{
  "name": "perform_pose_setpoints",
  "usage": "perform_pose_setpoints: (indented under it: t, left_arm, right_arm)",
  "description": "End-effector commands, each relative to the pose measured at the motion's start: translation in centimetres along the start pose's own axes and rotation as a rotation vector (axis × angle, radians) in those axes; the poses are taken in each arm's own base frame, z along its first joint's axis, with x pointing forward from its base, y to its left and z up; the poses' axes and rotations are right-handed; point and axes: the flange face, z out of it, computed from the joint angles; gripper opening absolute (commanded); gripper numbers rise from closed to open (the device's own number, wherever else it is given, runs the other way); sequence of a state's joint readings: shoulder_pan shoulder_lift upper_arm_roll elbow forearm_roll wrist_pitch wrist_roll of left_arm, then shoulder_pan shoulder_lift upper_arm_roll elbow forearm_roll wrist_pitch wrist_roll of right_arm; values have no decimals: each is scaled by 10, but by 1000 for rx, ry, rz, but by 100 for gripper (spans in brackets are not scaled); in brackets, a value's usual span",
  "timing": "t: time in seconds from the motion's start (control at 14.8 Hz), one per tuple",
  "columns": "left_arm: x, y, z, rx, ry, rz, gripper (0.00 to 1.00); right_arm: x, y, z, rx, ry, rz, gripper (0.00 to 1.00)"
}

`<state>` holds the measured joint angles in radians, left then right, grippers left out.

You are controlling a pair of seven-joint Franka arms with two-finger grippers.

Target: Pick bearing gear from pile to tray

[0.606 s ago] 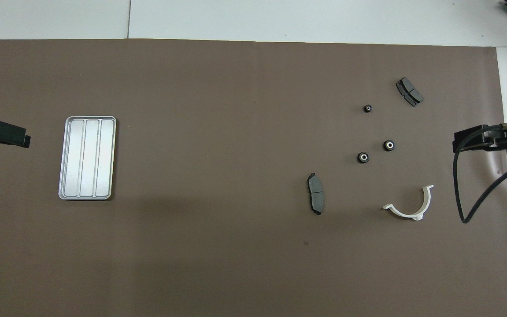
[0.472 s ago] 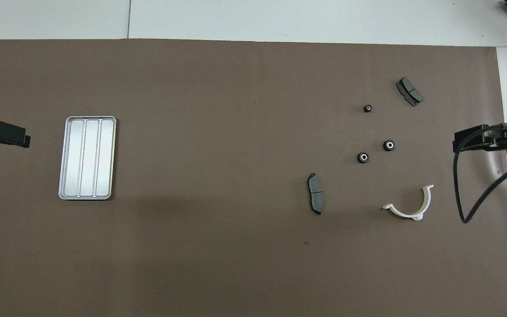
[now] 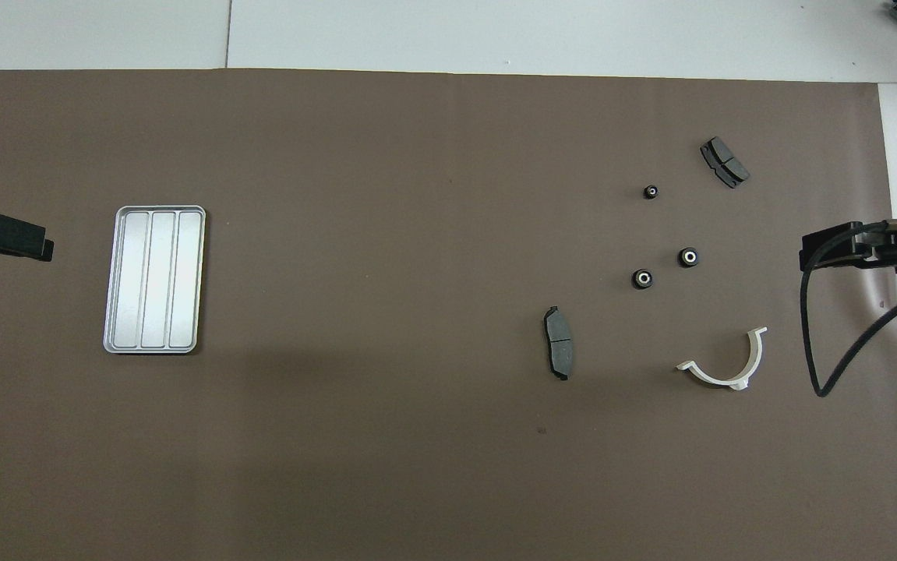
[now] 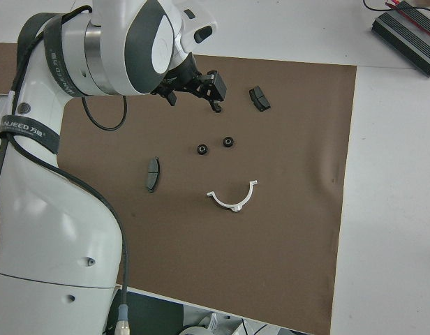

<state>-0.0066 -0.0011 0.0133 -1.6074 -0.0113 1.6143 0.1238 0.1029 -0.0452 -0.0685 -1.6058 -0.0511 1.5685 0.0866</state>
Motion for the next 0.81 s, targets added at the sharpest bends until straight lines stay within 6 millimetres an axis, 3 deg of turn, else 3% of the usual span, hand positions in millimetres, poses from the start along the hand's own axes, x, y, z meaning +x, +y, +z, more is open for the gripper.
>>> perform_pose_setpoints:
  t: [0.0, 0.74]
  left_arm:
    - [-8, -1, -3, -5, 7, 4, 100]
    - [-8, -1, -3, -5, 6, 4, 100]
  right_arm:
    - [-10, 0, 0, 8, -2, -2, 100]
    - [-15, 0, 5, 9, -18, -6, 100]
